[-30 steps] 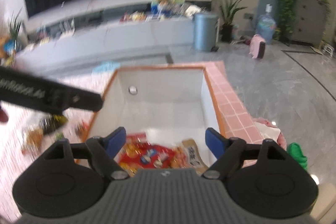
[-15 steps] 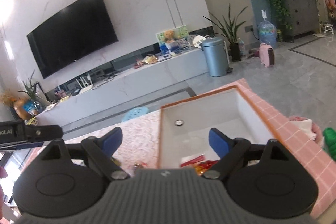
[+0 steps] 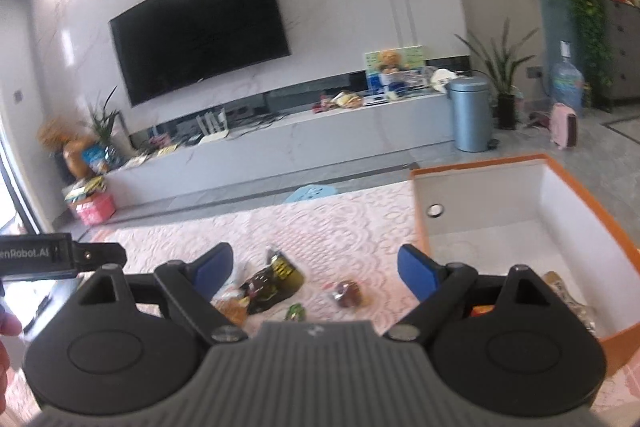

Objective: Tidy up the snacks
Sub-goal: 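Grasp the striped biscuit bag with left tool while right tool grasps the green tube snack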

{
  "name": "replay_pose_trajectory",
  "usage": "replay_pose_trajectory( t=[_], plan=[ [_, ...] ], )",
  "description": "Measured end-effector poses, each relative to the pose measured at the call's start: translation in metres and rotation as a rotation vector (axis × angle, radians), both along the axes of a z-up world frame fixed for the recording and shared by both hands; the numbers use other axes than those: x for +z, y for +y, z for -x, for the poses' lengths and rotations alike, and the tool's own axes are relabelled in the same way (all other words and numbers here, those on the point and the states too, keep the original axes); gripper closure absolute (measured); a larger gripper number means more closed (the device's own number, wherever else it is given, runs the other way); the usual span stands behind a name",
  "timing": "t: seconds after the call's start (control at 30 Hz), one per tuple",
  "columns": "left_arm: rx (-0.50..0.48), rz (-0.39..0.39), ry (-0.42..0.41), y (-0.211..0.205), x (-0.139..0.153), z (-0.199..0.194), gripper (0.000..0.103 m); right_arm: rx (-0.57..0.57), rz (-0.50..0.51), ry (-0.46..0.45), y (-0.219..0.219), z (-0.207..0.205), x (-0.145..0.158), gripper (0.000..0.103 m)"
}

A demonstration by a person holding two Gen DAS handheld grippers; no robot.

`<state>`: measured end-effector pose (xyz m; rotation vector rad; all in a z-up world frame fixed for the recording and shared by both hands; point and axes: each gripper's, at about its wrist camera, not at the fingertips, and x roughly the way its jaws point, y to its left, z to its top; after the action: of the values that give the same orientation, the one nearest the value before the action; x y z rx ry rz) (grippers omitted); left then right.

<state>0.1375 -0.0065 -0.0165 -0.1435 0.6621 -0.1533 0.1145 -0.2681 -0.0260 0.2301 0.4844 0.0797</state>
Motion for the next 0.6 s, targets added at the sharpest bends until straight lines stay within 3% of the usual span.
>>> replay_pose_trajectory(
  t=[0.17,0.3,0.47,0.6],
  plan=[
    [-0.006,0.040,0.038,0.027,-0.019,-0.004,0.003,0.060,0.044,0.019,0.025,-0.014,-0.015,0.020],
    [-0.016,0.069,0.077,0.029,-0.039,-0.016,0.006,0.102,0.079,0.043,0.041,-0.029,-0.029,0.025],
    [-0.043,0.083,0.133,0.025,-0.062,-0.037,0.006,0.134,0.136,0.077,0.054,-0.049,-0.048,0.039],
    [-0.074,0.102,0.180,0.018,-0.079,-0.056,0.006,0.140,0.156,0.119,0.059,-0.070,-0.067,0.041]
  ],
)
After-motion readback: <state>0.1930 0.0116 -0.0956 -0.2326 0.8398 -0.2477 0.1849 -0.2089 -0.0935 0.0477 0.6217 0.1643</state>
